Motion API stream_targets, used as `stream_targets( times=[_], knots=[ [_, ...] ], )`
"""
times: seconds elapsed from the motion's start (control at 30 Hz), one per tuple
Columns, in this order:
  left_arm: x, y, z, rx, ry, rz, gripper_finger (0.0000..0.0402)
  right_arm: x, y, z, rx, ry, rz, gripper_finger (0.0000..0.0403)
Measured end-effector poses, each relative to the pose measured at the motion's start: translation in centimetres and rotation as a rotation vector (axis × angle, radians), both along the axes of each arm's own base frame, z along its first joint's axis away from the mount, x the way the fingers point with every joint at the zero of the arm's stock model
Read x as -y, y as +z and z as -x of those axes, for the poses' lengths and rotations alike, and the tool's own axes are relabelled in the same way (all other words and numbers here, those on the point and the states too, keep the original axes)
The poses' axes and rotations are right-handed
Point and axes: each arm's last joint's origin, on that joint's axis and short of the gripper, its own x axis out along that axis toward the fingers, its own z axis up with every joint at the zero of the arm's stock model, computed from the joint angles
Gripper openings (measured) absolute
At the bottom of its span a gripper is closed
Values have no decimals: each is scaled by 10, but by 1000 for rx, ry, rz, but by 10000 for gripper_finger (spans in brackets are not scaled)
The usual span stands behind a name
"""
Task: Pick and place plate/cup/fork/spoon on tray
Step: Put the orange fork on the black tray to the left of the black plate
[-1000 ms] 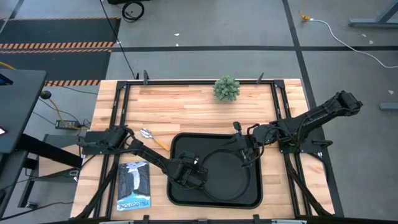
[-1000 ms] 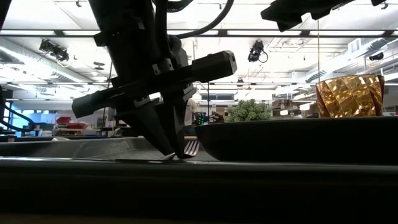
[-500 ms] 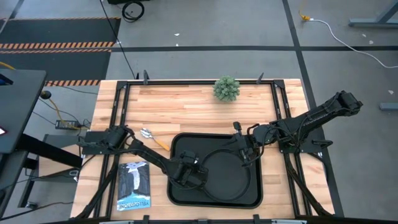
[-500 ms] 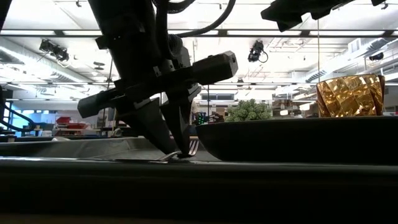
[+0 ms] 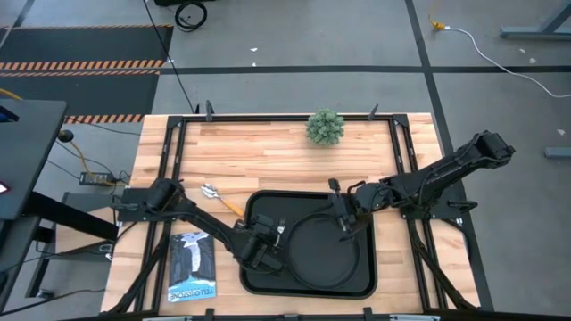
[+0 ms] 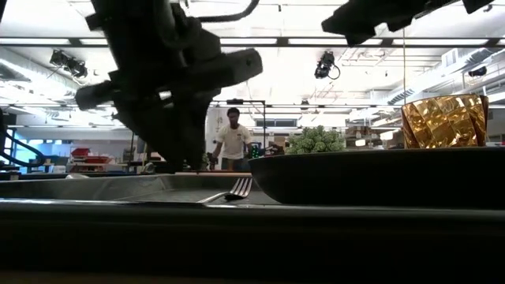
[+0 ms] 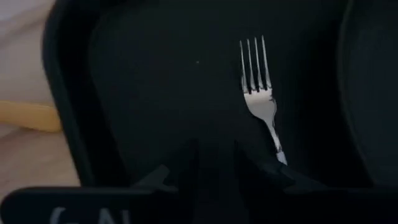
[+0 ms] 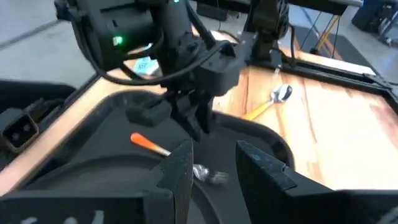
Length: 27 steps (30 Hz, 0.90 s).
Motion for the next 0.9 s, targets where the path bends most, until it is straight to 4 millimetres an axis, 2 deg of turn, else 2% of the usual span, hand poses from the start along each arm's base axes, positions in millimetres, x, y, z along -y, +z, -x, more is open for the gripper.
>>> stream_targets(
  times=[0.23,0.4,0.53,0.9],
  knots=[
    [3,14,14,-47,-49,-77,112,-5,-18,-20,-12,-16,-5,128],
    [6,24,20,-103,-204,-141,112,-10,-26,-35,-52,0,-1,128],
    [6,24,21,-170,-298,-158,112,-11,-33,-47,-86,19,-4,128],
    [2,24,25,-243,-320,-187,112,-6,-60,-82,-193,-23,-36,128]
  ],
)
